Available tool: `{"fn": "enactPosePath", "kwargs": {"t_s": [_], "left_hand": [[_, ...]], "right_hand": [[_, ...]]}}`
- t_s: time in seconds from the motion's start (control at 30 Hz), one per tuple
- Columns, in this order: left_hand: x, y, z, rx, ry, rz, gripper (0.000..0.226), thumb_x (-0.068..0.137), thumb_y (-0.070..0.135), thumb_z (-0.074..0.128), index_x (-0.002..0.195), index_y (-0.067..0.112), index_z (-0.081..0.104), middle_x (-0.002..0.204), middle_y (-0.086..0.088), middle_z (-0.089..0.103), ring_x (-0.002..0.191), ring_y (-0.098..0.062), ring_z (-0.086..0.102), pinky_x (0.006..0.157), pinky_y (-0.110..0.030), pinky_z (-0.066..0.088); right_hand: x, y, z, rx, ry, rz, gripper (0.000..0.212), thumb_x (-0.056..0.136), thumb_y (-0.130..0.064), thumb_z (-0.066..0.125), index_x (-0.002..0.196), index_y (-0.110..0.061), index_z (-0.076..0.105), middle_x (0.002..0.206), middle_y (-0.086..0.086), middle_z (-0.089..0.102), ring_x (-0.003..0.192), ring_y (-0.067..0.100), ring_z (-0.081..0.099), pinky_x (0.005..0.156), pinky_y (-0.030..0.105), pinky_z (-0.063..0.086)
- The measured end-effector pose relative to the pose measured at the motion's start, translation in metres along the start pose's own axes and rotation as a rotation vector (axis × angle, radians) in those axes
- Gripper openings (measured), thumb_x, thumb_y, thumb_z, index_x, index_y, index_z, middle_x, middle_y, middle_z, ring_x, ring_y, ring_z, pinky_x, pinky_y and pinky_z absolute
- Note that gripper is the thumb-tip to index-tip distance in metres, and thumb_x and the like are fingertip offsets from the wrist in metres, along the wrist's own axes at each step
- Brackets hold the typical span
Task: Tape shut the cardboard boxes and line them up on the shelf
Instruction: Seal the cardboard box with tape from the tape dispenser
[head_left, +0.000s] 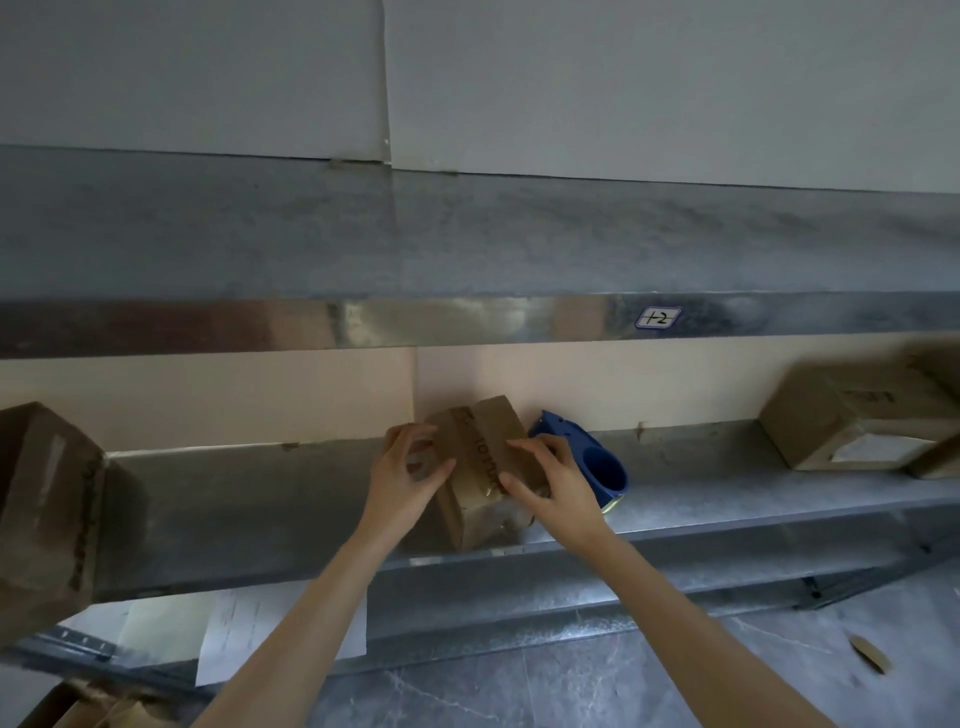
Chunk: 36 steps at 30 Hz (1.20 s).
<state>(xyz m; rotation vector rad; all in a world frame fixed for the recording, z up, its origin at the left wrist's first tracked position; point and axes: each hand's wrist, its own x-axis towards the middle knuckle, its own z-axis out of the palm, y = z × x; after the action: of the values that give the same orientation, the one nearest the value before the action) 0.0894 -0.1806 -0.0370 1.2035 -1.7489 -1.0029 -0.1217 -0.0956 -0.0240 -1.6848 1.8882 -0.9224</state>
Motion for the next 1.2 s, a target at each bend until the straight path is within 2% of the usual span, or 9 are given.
{"fn": "enactPosePath", "kwargs": {"t_s": [0.07, 0.3, 0.43, 0.6, 0.8, 0.9, 1.0, 1.1, 1.2], "left_hand": [[0.001, 0.002, 0.004, -0.012, -0.012, -0.019, 0.040, 0.081, 0.020, 0.080, 0.117, 0.019, 0.061, 0.123, 0.003, 0.051, 0.105, -0.006, 0.059, 0.085, -0.009, 0.047], [-0.005, 0.005, -0.006, 0.226, -0.054, 0.021, 0.044, 0.091, 0.042, 0.066, 0.130, 0.024, 0.055, 0.135, 0.006, 0.050, 0.118, -0.015, 0.055, 0.094, -0.028, 0.044], [-0.010, 0.009, -0.013, 0.512, 0.033, 0.084, 0.053, 0.093, 0.051, 0.058, 0.137, 0.023, 0.052, 0.140, 0.002, 0.053, 0.127, -0.021, 0.051, 0.102, -0.040, 0.042], [-0.021, 0.010, -0.016, 0.730, 0.103, 0.133, 0.061, 0.092, 0.058, 0.055, 0.143, 0.024, 0.049, 0.142, 0.002, 0.054, 0.128, -0.021, 0.053, 0.105, -0.041, 0.040], [-0.033, 0.013, -0.011, 0.847, 0.145, 0.104, 0.064, 0.091, 0.059, 0.056, 0.142, 0.021, 0.050, 0.143, 0.000, 0.055, 0.126, -0.023, 0.055, 0.105, -0.042, 0.043], [-0.037, 0.017, -0.008, 0.861, 0.152, 0.078, 0.064, 0.090, 0.057, 0.058, 0.142, 0.019, 0.050, 0.144, -0.001, 0.054, 0.129, -0.023, 0.053, 0.106, -0.042, 0.041], [-0.040, 0.023, -0.003, 0.868, 0.156, 0.034, 0.064, 0.092, 0.058, 0.055, 0.143, 0.019, 0.049, 0.146, -0.001, 0.052, 0.132, -0.022, 0.049, 0.108, -0.041, 0.039], [-0.043, 0.028, 0.002, 0.863, 0.165, 0.017, 0.064, 0.092, 0.058, 0.055, 0.143, 0.019, 0.049, 0.146, -0.002, 0.052, 0.134, -0.022, 0.048, 0.109, -0.042, 0.037], [-0.045, 0.033, 0.005, 0.868, 0.167, 0.006, 0.065, 0.092, 0.059, 0.052, 0.144, 0.019, 0.048, 0.147, -0.001, 0.051, 0.135, -0.021, 0.046, 0.110, -0.041, 0.036]], "right_hand": [[0.000, -0.003, 0.000, -0.003, -0.007, 0.019, 0.046, 0.091, -0.053, 0.057, 0.133, -0.034, 0.049, 0.137, -0.008, 0.036, 0.114, 0.010, 0.051, 0.092, 0.030, 0.051], [0.008, 0.005, -0.030, -0.187, 0.053, 0.008, 0.038, 0.101, -0.036, 0.045, 0.137, -0.025, 0.050, 0.131, 0.003, 0.053, 0.114, 0.022, 0.055, 0.088, 0.037, 0.050], [0.015, 0.025, -0.041, -0.518, -0.080, 0.091, 0.047, 0.103, -0.037, 0.040, 0.149, -0.030, 0.031, 0.130, 0.009, 0.053, 0.107, 0.029, 0.056, 0.076, 0.033, 0.046], [0.023, 0.046, -0.037, -0.596, -0.224, 0.195, 0.061, 0.102, -0.043, 0.039, 0.154, -0.034, 0.010, 0.141, 0.016, 0.045, 0.115, 0.033, 0.054, 0.085, 0.039, 0.051], [0.032, 0.059, -0.028, -0.363, -0.311, 0.271, 0.075, 0.101, -0.028, 0.046, 0.154, -0.035, -0.007, 0.092, 0.015, 0.067, 0.058, 0.020, 0.055, 0.047, 0.031, 0.045], [0.039, 0.065, -0.029, -0.279, -0.304, 0.310, 0.076, 0.101, -0.024, 0.049, 0.154, -0.036, -0.004, 0.109, 0.021, 0.066, 0.050, 0.015, 0.042, 0.042, 0.026, 0.034], [0.042, 0.070, -0.030, -0.236, -0.336, 0.286, 0.074, 0.101, -0.021, 0.050, 0.154, -0.033, -0.001, 0.126, 0.019, 0.060, 0.055, 0.023, 0.050, 0.047, 0.031, 0.042], [0.044, 0.072, -0.038, -0.119, -0.340, 0.244, 0.077, 0.097, -0.012, 0.054, 0.155, -0.029, 0.006, 0.141, 0.020, 0.048, 0.088, 0.045, 0.062, 0.070, 0.048, 0.056], [0.050, 0.071, -0.046, -0.131, -0.342, 0.235, 0.080, 0.093, -0.010, 0.058, 0.153, -0.032, 0.011, 0.131, 0.020, 0.056, 0.090, 0.044, 0.062, 0.071, 0.049, 0.055]]}}
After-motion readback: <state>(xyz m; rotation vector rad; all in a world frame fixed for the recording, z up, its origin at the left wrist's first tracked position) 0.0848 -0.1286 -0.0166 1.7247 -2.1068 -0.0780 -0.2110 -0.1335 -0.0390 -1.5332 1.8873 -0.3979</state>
